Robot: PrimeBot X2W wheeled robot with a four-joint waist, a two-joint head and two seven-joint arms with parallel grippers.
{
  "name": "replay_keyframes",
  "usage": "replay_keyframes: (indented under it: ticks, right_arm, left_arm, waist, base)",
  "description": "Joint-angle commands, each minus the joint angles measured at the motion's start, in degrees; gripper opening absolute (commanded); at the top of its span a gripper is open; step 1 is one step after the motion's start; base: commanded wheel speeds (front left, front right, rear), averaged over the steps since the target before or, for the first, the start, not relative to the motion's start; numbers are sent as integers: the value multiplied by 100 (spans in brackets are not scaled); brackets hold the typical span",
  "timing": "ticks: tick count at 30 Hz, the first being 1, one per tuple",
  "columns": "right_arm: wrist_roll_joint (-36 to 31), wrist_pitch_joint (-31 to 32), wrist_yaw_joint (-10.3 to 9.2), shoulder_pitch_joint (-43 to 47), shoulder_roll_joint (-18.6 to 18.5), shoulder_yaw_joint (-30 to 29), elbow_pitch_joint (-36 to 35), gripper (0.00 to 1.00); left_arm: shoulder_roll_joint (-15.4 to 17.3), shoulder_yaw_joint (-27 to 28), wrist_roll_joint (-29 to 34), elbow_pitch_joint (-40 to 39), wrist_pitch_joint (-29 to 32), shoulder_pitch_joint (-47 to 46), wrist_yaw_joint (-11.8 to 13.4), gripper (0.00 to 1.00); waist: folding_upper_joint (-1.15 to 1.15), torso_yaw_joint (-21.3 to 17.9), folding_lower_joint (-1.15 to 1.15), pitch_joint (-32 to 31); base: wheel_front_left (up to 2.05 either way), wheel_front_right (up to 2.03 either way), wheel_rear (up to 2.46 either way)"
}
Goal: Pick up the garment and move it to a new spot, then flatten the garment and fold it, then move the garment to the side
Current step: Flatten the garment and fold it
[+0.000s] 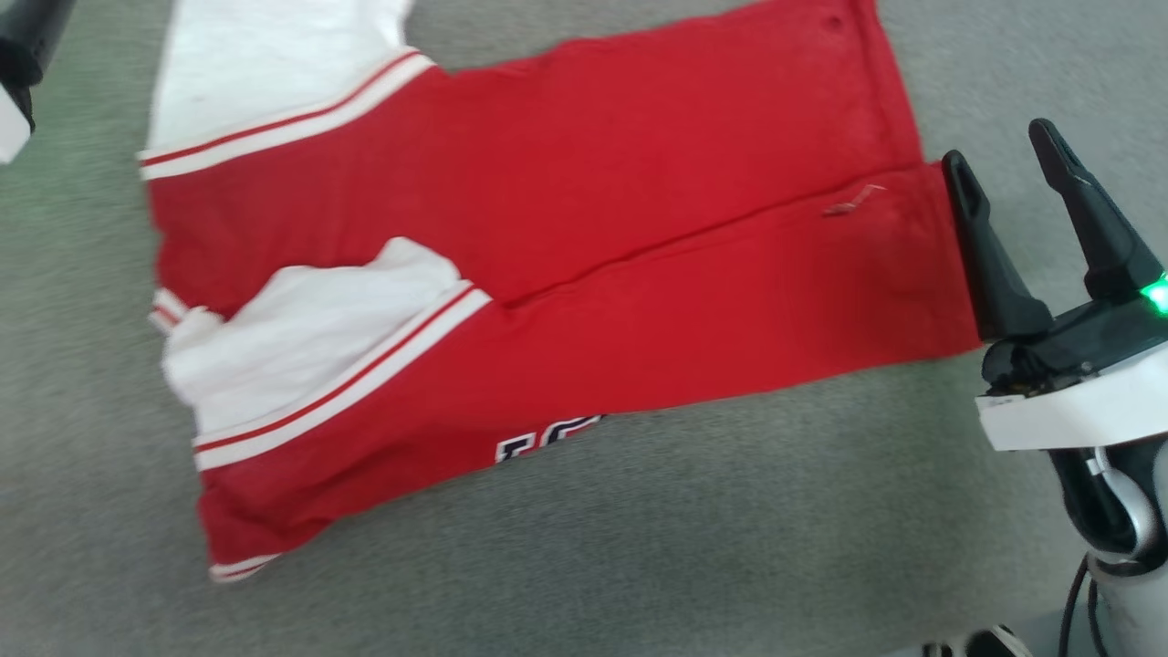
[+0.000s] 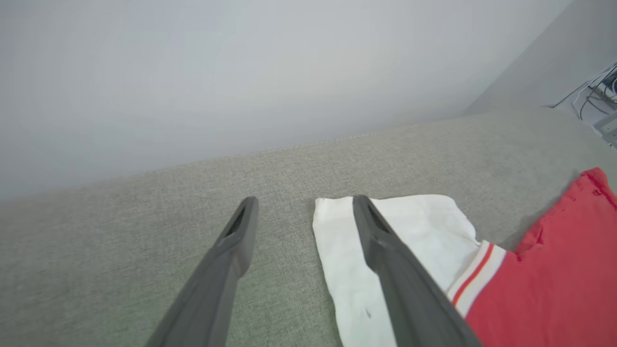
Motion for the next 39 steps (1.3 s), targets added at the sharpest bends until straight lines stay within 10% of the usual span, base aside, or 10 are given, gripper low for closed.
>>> replay_keyframes:
  ticks: [1,20,23,24,31,39]
  right_arm:
    - [-40,-88,0,31,50,15,50,100]
    - [86,-340,0,83,192,191,302,100]
    - [62,-234,0,-28,162,245,294,100]
    - [50,-177,0,-88,138,268,293,100]
    - [-9,644,0,-740,-22,375,406,100]
    - [361,3091,0,-2511,-260,566,1099,100]
  left_arm:
    - [-51,-38,26,100,152,-131,-32,100]
    - [-112,-755,-643,471,4064,-1196,-90,100]
    - [-160,-758,-801,259,4271,-1253,-92,8]
    - [-165,-771,-819,198,4315,-1259,-92,0]
    - [-114,-756,-839,-5,4262,-1336,-91,0]
    - [-149,-714,-756,-394,3974,-1503,-91,0]
  waist:
    - [0,-210,0,154]
    - [0,-745,0,643]
    - [0,-723,0,726]
    - [0,-708,0,751]
    - [0,-602,0,858]
    - [0,-227,0,1034]
  base:
    - [0,0,0]
    - [0,0,0]
    - [0,0,0]
    - [0,0,0]
    - [0,0,0]
    - [0,0,0]
